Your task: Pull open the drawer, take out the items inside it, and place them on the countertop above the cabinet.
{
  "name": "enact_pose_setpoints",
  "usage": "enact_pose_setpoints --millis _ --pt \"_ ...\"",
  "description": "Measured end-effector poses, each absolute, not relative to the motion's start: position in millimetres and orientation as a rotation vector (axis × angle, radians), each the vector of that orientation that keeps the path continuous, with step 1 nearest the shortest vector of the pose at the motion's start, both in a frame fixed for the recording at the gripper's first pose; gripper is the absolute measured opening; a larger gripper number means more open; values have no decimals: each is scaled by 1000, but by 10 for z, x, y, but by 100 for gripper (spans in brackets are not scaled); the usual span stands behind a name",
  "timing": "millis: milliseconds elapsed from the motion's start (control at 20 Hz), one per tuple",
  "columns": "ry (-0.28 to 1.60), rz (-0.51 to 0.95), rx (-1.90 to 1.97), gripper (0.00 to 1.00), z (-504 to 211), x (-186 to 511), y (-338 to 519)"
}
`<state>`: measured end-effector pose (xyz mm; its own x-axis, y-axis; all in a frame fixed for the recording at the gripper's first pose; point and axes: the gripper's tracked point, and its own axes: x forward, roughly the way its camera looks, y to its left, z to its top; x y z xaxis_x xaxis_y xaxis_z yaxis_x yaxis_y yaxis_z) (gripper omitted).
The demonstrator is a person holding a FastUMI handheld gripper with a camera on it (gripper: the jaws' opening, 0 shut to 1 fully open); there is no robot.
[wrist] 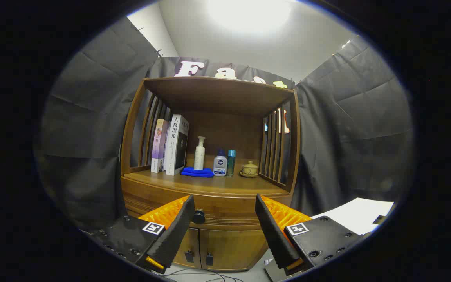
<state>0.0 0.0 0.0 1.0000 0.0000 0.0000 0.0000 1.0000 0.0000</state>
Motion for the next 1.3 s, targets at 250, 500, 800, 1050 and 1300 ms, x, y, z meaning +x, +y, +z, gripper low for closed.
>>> enact_pose_setpoints --millis 250,500,800,1050,1300 --pt "4 0 1 97 -20 10 58" --pt "-3 2 10 97 3 4 86" --pt "1 -3 20 97 -25 27 112" --pt "-23 -9 29 97 56 137 137" --pt "-12 -34 31 97 -58 448 191"
